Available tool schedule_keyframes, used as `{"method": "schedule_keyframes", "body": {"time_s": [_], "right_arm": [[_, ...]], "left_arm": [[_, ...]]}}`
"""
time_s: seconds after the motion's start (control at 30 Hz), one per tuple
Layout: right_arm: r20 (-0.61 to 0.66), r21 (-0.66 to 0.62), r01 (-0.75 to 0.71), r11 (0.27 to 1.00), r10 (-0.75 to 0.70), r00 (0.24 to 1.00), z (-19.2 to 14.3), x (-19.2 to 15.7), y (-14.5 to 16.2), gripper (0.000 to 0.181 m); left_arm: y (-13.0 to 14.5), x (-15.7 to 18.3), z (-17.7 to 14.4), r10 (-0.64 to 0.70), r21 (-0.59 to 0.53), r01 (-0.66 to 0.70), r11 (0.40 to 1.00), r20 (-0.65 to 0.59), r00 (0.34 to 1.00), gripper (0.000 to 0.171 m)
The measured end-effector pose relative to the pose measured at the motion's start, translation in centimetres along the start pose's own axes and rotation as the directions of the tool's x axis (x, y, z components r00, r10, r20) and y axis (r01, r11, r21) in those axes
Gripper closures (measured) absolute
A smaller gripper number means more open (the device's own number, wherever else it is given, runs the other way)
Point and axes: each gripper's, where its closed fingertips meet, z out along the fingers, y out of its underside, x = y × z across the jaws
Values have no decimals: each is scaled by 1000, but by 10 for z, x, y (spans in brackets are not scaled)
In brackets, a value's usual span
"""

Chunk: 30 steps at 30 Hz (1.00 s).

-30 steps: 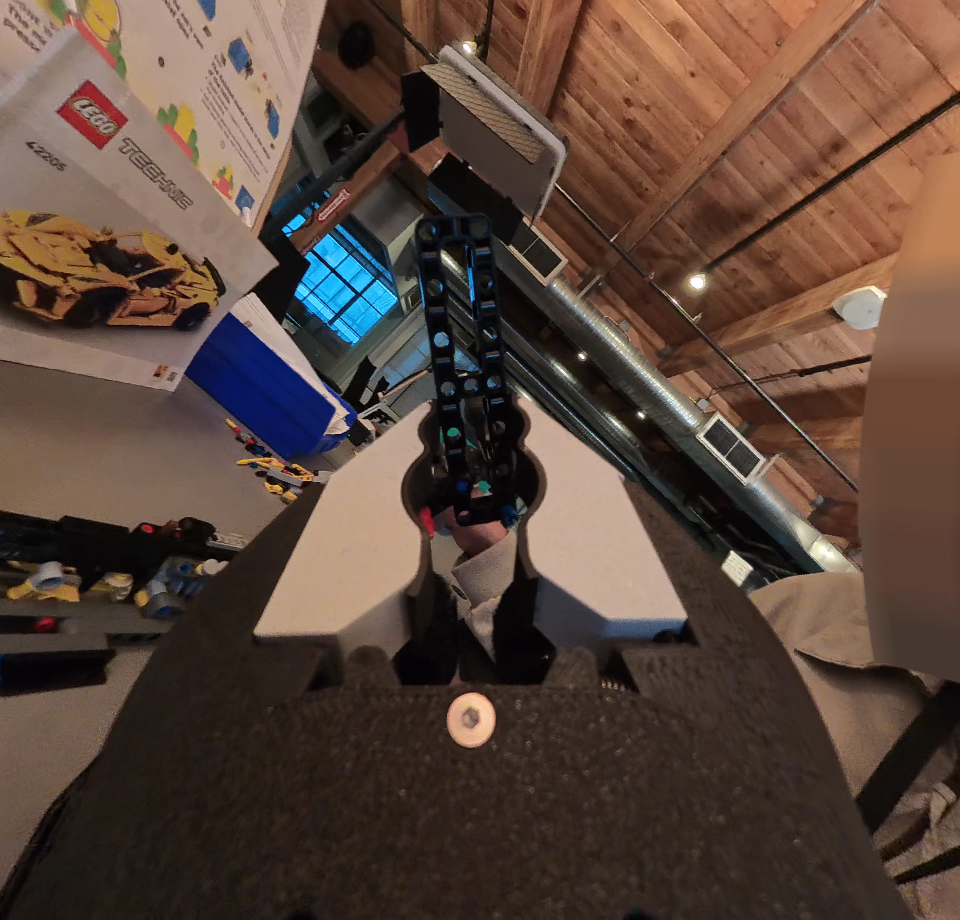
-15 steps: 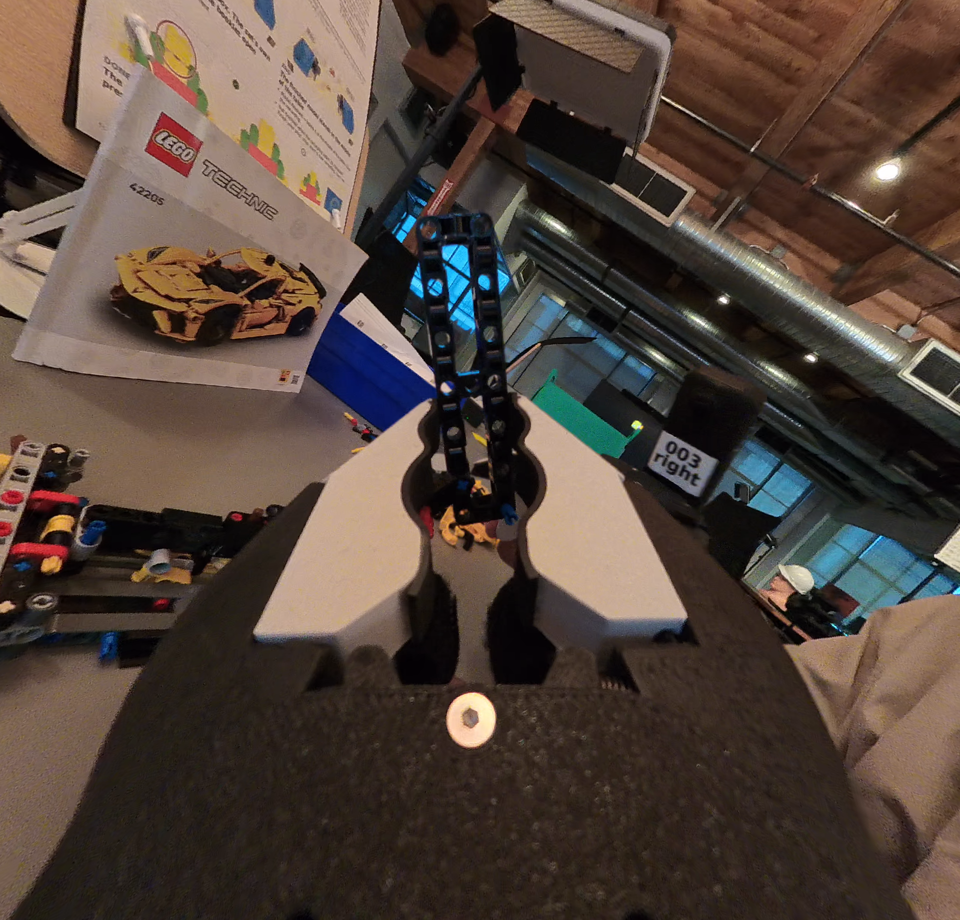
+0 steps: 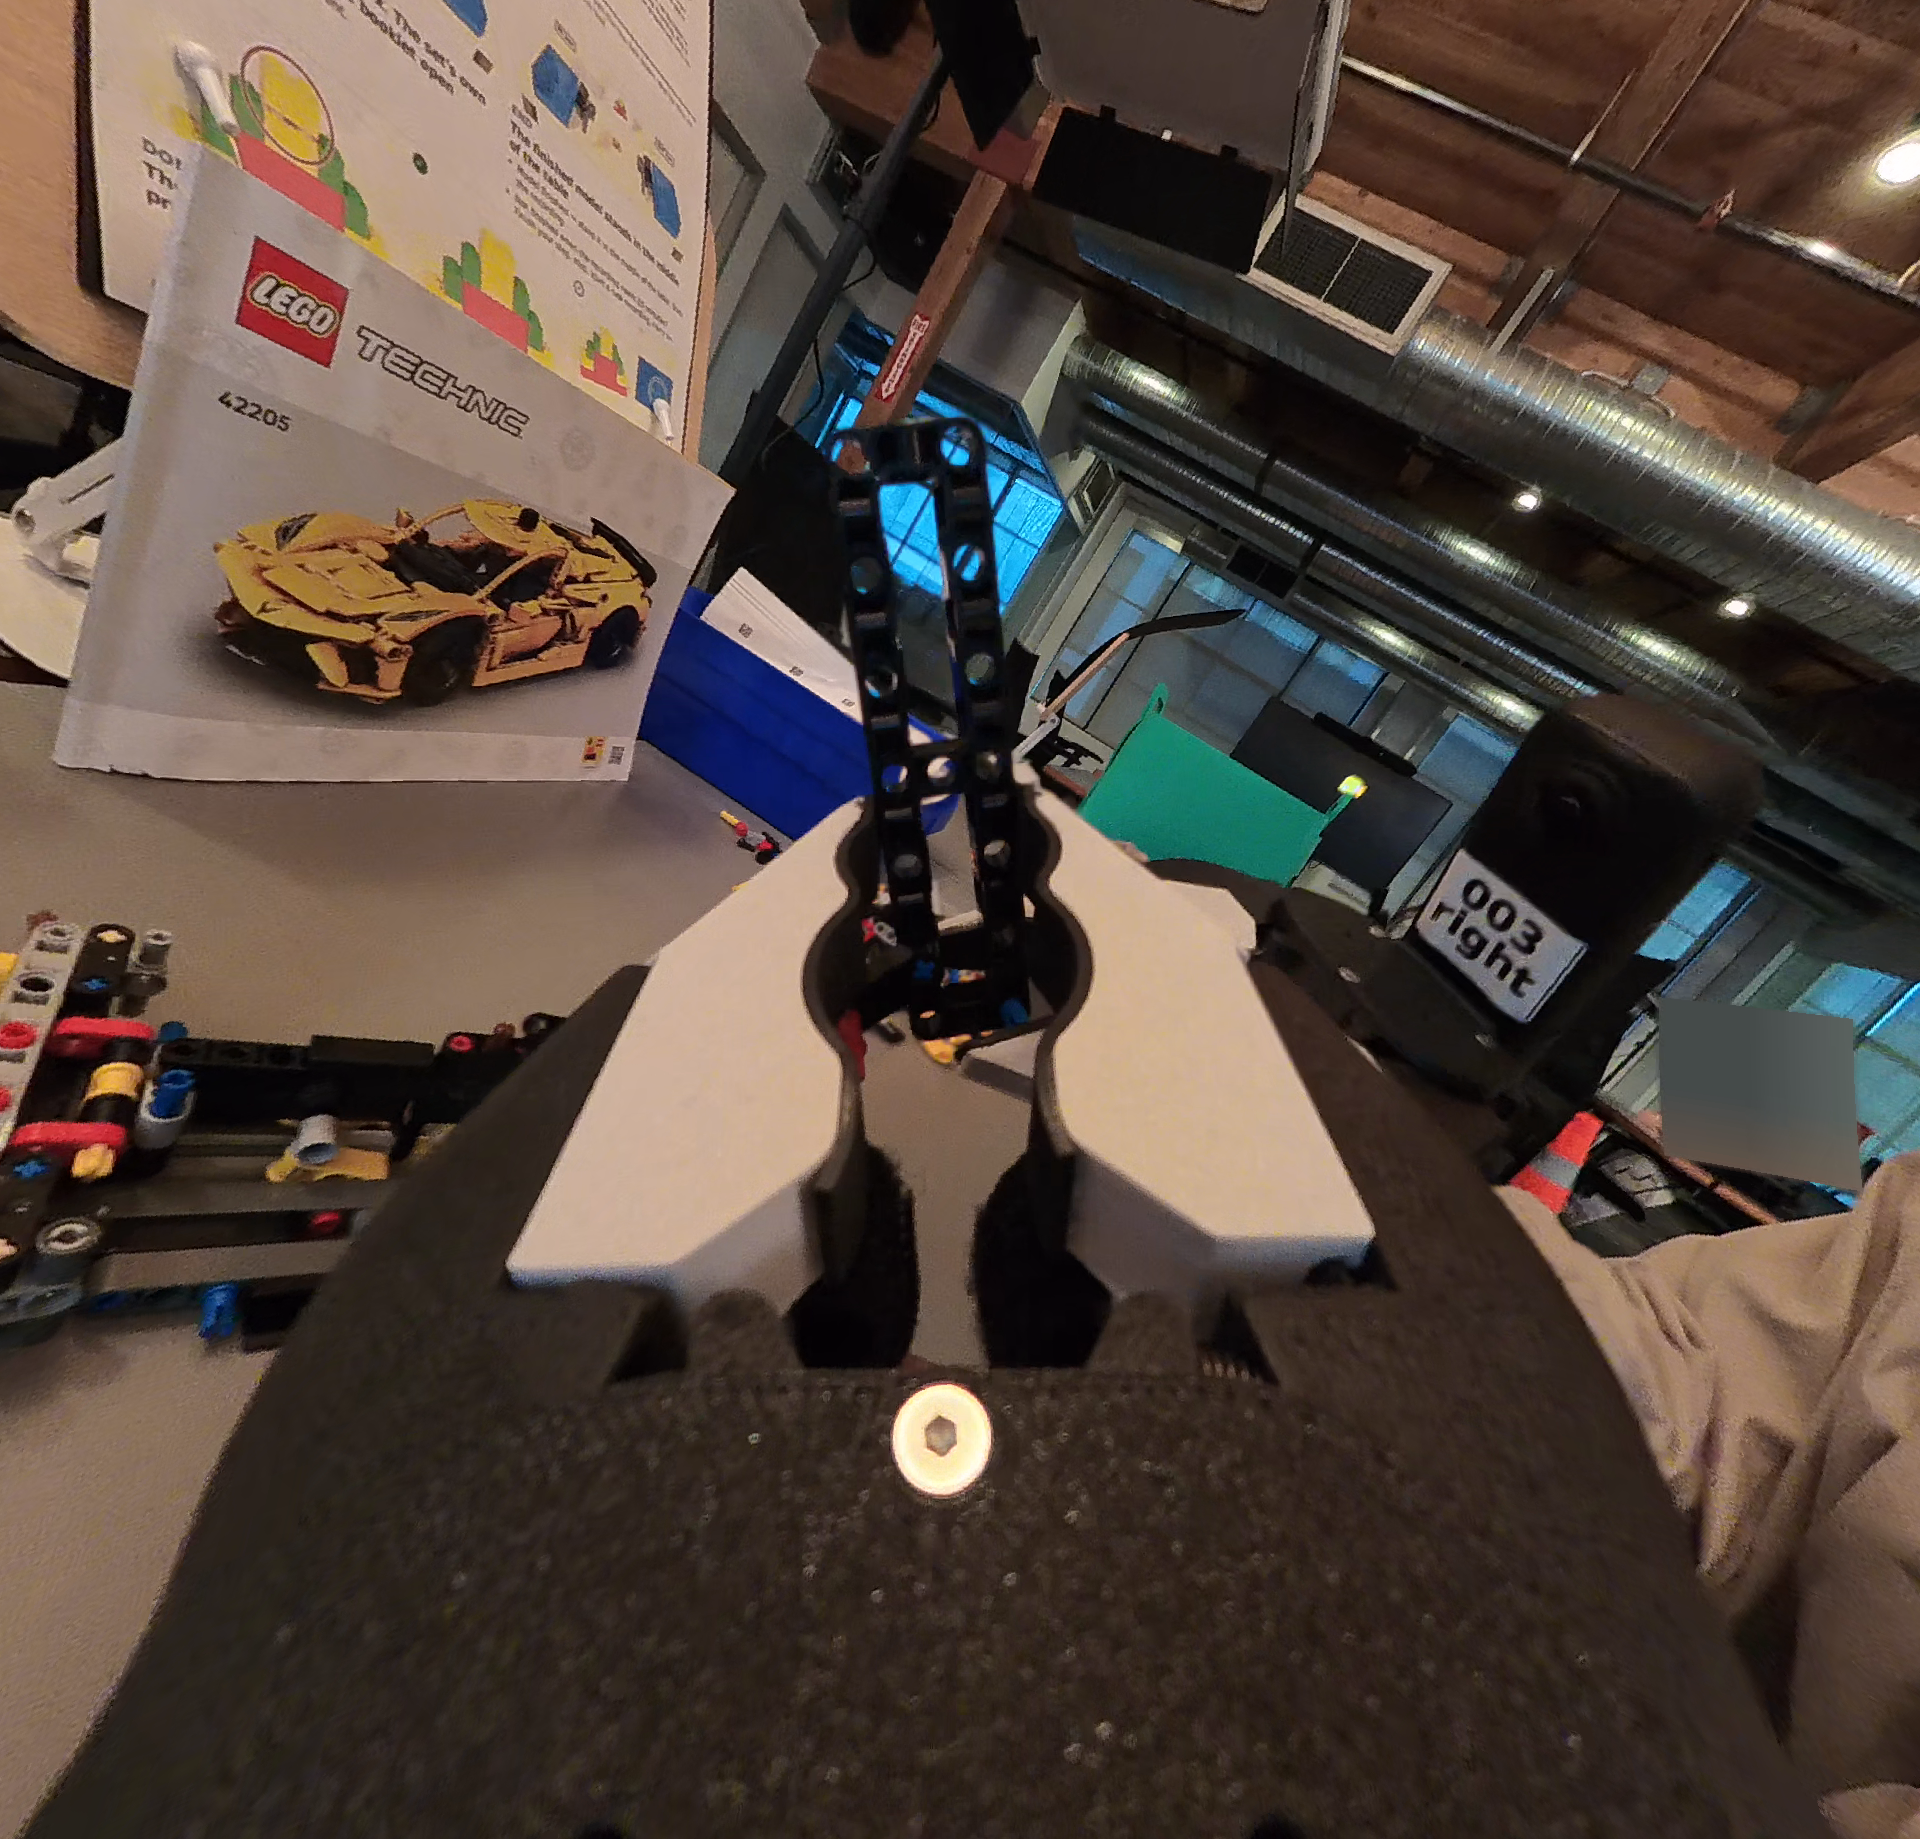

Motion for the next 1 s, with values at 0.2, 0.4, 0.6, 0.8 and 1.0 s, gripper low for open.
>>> {"method": "schedule_keyframes", "body": {"time_s": [0.2,0.4,0.6,0.8,1.0], "right_arm": [[-47,-11,82,997,-83,995,1,1,2,158],[-102,-33,190,981,-192,976,2,3,2,159],[-100,-37,166,985,-169,981,-1,9,3,163],[-79,-47,163,986,-166,983,-3,11,4,165],[-82,-60,173,983,-177,981,-5,11,5,166]], "left_arm": [[2,3,1,165,-36,-163,986,67,984,146],[4,1,2,210,-51,-206,977,102,972,146],[2,3,4,255,-27,-254,967,144,956,146],[3,4,4,257,-31,-256,966,138,956,146],[4,6,4,238,-30,-236,971,125,963,146]]}}
